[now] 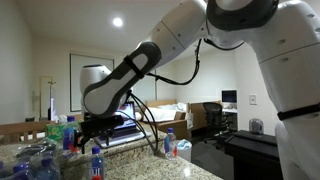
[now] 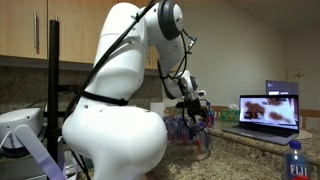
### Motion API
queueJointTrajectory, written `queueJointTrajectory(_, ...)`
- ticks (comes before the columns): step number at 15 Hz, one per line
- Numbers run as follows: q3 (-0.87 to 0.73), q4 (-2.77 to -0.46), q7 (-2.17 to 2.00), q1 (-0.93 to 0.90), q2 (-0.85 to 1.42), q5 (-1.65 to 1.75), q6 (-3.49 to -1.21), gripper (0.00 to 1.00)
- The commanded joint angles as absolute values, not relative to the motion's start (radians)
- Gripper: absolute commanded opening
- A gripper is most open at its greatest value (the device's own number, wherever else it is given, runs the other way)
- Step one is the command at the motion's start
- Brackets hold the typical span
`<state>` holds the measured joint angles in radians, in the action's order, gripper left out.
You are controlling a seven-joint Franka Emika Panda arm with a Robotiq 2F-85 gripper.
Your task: Move the left and right bottles to the left
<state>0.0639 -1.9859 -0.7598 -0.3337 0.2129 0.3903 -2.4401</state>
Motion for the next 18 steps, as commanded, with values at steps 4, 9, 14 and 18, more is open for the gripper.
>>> queueJointTrajectory(4,0.115,-2.003,-0.621,-0.277,0.121,0.18,-2.28,1.0)
queueJointTrajectory(9,0.089,-1.958,-0.502,-0.204,0.065,0.07,-2.005,1.0)
queueJointTrajectory(14,0.037,-1.924,-0.315,-0.103,0.036,0.097,-1.835,1.0)
queueJointTrajectory(18,-0.008,-1.864,-0.145,-0.035,0.067,0.125,-1.714,1.0)
